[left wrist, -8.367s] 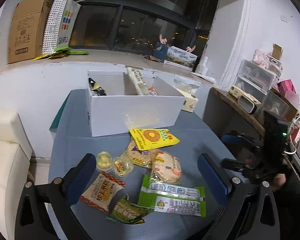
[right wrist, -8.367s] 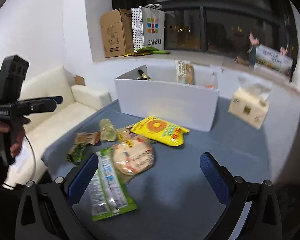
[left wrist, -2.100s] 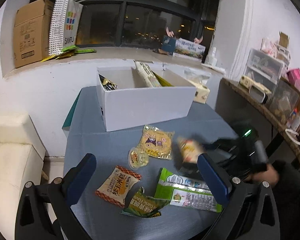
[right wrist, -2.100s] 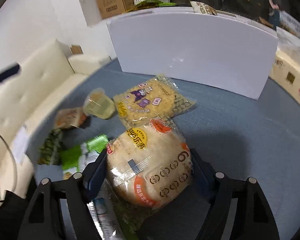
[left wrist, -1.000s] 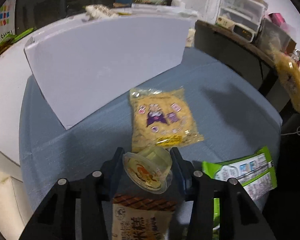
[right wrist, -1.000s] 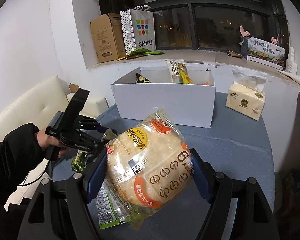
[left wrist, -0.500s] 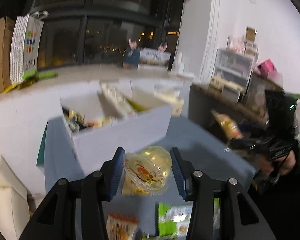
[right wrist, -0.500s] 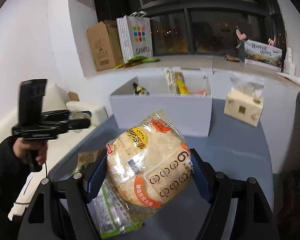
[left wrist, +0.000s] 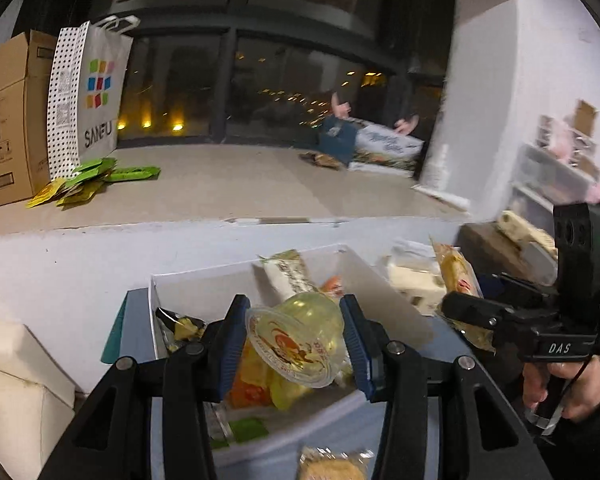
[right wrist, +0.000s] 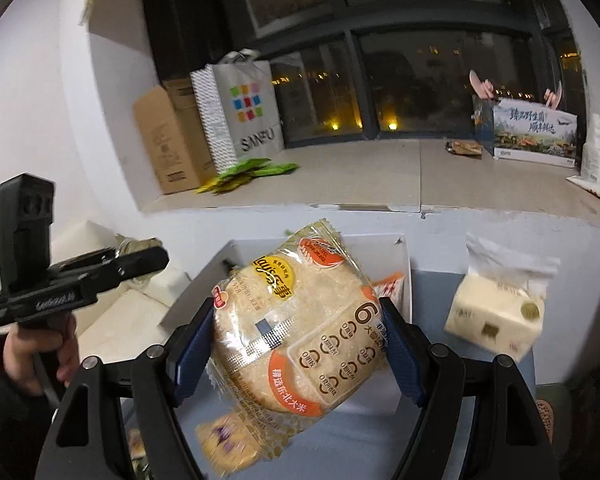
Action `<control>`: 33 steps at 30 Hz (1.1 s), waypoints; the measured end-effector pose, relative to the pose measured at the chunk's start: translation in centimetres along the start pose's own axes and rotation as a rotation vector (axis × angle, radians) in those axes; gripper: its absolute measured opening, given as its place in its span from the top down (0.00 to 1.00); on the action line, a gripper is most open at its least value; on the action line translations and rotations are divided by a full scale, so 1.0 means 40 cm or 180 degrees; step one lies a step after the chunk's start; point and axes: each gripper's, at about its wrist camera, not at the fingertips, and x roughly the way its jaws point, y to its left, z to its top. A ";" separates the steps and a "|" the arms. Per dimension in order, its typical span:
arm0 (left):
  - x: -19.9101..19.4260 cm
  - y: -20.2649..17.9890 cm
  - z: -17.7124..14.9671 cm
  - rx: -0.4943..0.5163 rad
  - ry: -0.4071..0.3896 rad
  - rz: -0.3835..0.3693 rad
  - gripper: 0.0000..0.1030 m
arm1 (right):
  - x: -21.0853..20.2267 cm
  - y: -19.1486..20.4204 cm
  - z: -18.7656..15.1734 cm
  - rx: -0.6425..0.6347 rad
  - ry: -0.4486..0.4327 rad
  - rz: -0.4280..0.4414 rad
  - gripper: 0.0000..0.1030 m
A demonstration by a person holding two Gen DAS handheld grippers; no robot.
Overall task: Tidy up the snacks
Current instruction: 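Carry both items over the white box and open both tools, then lower both tools back toward the remaining snacks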
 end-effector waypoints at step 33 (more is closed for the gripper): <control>-0.180 0.000 -0.155 0.0004 -0.0079 0.0216 0.00 | -0.065 0.069 -0.058 -0.0526 -0.0080 0.0043 0.00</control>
